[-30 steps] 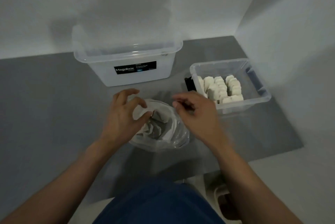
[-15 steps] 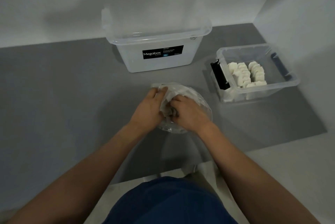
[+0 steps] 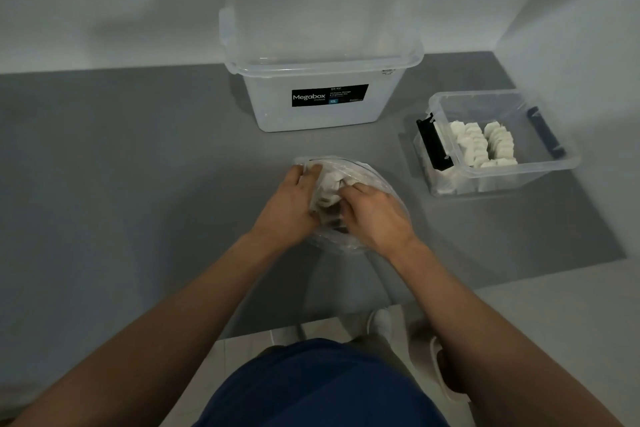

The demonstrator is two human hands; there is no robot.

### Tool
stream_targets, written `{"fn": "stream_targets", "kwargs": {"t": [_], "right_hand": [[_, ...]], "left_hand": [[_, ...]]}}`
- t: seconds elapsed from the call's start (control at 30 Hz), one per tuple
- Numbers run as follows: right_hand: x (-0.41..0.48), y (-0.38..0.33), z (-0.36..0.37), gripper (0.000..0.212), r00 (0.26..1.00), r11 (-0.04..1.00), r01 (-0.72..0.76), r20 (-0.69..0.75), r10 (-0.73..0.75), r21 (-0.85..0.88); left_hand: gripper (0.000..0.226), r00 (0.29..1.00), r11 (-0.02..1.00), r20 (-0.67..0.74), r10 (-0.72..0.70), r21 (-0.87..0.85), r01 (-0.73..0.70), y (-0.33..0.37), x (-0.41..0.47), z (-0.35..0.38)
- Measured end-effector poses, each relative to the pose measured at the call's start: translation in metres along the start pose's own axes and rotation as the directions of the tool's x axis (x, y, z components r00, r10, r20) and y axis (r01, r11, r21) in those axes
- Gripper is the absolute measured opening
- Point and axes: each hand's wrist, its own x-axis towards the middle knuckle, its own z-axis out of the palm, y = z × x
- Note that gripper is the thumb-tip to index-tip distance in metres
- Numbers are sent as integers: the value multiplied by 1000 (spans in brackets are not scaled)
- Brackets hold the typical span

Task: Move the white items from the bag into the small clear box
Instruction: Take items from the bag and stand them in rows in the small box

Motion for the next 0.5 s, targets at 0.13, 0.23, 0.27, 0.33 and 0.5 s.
{"fn": "stream_targets", "kwargs": {"t": [0.13, 0.23, 0.27, 0.33, 0.5], "right_hand": [[-7, 11, -19, 21, 994, 988, -57, -85, 70, 145], [-9, 22, -40, 13, 963, 881, -206, -70, 259, 425], [-10, 25, -49, 11, 947, 805, -244, -47, 318, 541], [-11, 27, -67, 9, 919, 616, -267, 3, 394, 741], [-15, 25, -95, 10, 909, 293, -167, 32, 416, 942]], "left_hand": [[92, 995, 999, 88, -42, 14, 41, 8, 1, -7], [94, 995, 999, 91, -44, -16, 46, 24, 0, -21], [89, 1000, 998, 22, 2, -55, -1, 32, -1, -26], [75, 984, 983, -142, 105, -132, -124, 47, 2, -35], [56, 997, 745, -30, 75, -663, -76, 96, 17, -45]]}}
